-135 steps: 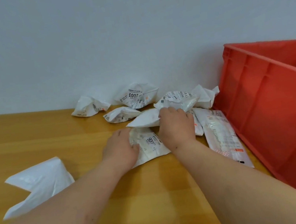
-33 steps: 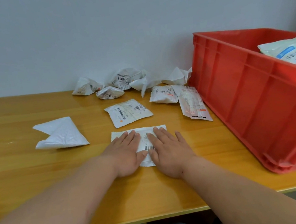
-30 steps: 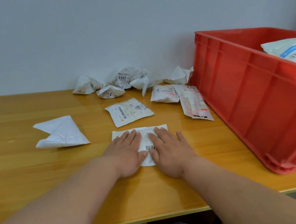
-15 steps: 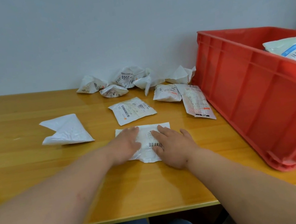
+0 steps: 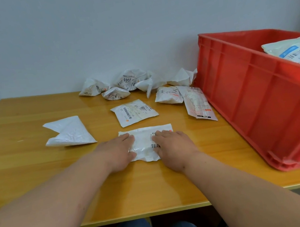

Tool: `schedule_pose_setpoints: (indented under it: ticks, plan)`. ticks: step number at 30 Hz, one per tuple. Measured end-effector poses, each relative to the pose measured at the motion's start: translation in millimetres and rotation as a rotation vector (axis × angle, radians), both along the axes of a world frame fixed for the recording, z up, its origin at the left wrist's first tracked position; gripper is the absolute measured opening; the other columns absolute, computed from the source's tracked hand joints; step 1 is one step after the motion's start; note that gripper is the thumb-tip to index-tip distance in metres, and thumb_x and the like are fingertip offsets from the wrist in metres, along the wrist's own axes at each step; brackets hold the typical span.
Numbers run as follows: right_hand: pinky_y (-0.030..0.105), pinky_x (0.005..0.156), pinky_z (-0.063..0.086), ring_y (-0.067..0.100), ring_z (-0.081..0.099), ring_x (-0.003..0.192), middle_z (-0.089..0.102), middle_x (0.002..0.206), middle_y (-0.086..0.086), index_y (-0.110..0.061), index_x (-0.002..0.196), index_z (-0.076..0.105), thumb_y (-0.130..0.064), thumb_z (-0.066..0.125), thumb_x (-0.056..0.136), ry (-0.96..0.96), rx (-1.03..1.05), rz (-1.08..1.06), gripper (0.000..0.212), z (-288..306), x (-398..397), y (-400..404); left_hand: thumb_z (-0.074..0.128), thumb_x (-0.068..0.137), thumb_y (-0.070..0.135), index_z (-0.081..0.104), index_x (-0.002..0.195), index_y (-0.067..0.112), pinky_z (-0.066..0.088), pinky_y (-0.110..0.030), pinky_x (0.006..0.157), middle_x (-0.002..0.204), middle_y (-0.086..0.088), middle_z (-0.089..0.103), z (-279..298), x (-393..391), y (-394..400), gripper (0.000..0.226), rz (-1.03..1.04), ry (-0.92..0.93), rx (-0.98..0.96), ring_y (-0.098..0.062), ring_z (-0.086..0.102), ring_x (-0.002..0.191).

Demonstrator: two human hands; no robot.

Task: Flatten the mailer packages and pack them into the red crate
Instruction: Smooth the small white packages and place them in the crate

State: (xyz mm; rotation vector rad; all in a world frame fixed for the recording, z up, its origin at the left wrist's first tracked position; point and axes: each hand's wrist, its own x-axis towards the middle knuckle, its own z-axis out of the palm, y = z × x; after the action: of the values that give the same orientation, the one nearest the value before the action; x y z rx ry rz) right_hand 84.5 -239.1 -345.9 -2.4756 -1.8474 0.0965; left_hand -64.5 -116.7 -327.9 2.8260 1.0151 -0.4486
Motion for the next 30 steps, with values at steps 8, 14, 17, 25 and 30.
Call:
schedule_pose_setpoints:
  ticks: [8, 14, 17, 25, 30]
  plan:
    - [0.039, 0.103, 0.039, 0.022, 0.042, 0.129, 0.049, 0.136, -0.002, -0.025, 0.138, 0.049, -0.039, 0.046, 0.099, 0.107, -0.021, -0.062, 0.041, 8, 1, 5, 0.041, 0.094, 0.056, 0.026, 0.151, 0.034, 0.01, -0.048, 0.119, 0.157, 0.002, 0.028, 17, 19, 7, 0.063, -0.029, 0.106, 0.064, -0.022, 0.024, 0.145]
    - [0.039, 0.112, 0.031, 0.021, 0.036, 0.138, 0.043, 0.149, 0.002, -0.02, 0.144, 0.045, -0.04, 0.038, 0.101, 0.174, 0.007, -0.039, 0.048, 17, 8, 18, 0.029, 0.102, 0.053, 0.016, 0.156, 0.02, 0.019, -0.037, 0.119, 0.164, 0.002, 0.011, 4, 36, 0, 0.064, -0.121, -0.082, -0.084, -0.019, 0.018, 0.148]
    - [0.04, 0.124, 0.007, 0.02, 0.006, 0.153, 0.01, 0.166, 0.003, -0.016, 0.158, 0.015, -0.038, 0.022, 0.107, 0.151, -0.121, 0.038, 0.056, 5, 7, 15, 0.023, 0.103, 0.052, 0.005, 0.157, 0.019, 0.018, -0.035, 0.12, 0.165, 0.004, 0.002, -1, 36, 1, 0.066, -0.15, -0.038, -0.113, -0.017, 0.01, 0.15]
    - [0.035, 0.124, -0.003, 0.017, -0.006, 0.153, -0.003, 0.167, 0.005, -0.012, 0.159, 0.003, -0.041, 0.017, 0.105, 0.106, -0.132, 0.092, 0.062, -11, 14, 11, 0.013, 0.104, 0.046, -0.012, 0.155, 0.016, -0.002, -0.037, 0.122, 0.164, 0.0, -0.013, -15, 31, -1, 0.064, -0.191, 0.018, -0.039, -0.016, -0.008, 0.151]
    - [0.037, 0.124, 0.003, 0.019, 0.001, 0.153, 0.006, 0.166, 0.008, -0.011, 0.158, 0.009, -0.054, -0.004, 0.081, 0.076, -0.094, 0.102, 0.09, -18, 15, 16, 0.013, 0.103, 0.049, -0.012, 0.155, 0.018, -0.004, -0.037, 0.122, 0.164, 0.001, -0.013, -18, 30, -2, 0.066, -0.181, -0.006, -0.036, -0.016, -0.009, 0.151]
